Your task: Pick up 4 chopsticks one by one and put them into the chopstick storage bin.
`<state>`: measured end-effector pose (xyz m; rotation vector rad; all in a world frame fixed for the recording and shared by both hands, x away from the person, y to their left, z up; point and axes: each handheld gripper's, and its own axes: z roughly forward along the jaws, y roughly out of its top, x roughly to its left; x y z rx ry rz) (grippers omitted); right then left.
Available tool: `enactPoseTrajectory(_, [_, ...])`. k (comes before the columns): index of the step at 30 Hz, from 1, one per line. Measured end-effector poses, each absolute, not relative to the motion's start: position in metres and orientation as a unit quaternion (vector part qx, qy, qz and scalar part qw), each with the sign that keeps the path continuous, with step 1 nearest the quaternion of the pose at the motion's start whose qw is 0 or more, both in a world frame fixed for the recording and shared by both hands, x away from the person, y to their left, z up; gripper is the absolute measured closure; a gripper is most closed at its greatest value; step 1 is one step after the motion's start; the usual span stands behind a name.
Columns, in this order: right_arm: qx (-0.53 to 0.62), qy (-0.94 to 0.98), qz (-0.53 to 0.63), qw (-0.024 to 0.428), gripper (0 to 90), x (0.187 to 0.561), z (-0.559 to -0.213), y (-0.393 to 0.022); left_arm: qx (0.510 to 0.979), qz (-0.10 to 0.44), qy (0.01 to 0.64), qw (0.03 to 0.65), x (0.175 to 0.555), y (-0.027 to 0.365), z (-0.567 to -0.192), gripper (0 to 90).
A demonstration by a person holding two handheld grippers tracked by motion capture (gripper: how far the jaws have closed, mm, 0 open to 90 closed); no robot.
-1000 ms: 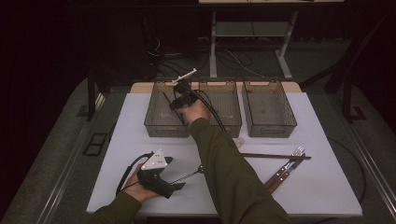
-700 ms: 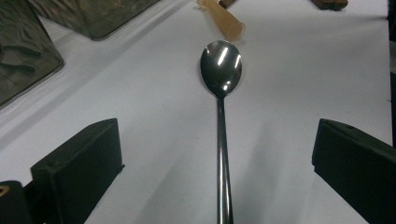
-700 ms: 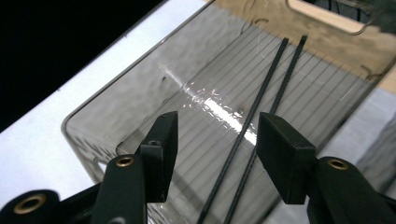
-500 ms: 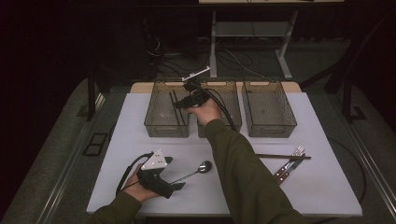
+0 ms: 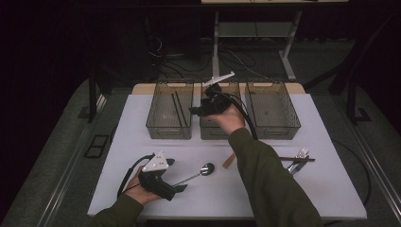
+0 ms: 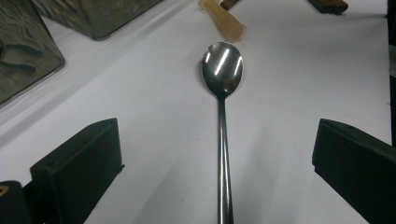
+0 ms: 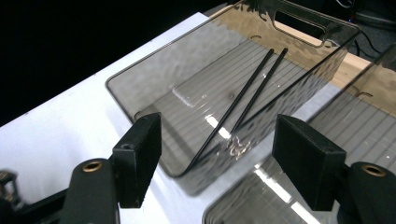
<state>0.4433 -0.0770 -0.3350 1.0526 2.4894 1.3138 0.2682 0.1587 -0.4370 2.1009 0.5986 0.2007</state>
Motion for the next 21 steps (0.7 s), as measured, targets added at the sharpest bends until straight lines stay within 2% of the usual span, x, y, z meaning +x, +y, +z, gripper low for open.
enactPoseTrajectory(21, [0.311, 0.848, 0.425, 0.060, 32.0, 0.387, -0.342, -0.161, 0.852, 0.080, 0.247, 0.454, 0.269, 0.160, -0.438, 0.3])
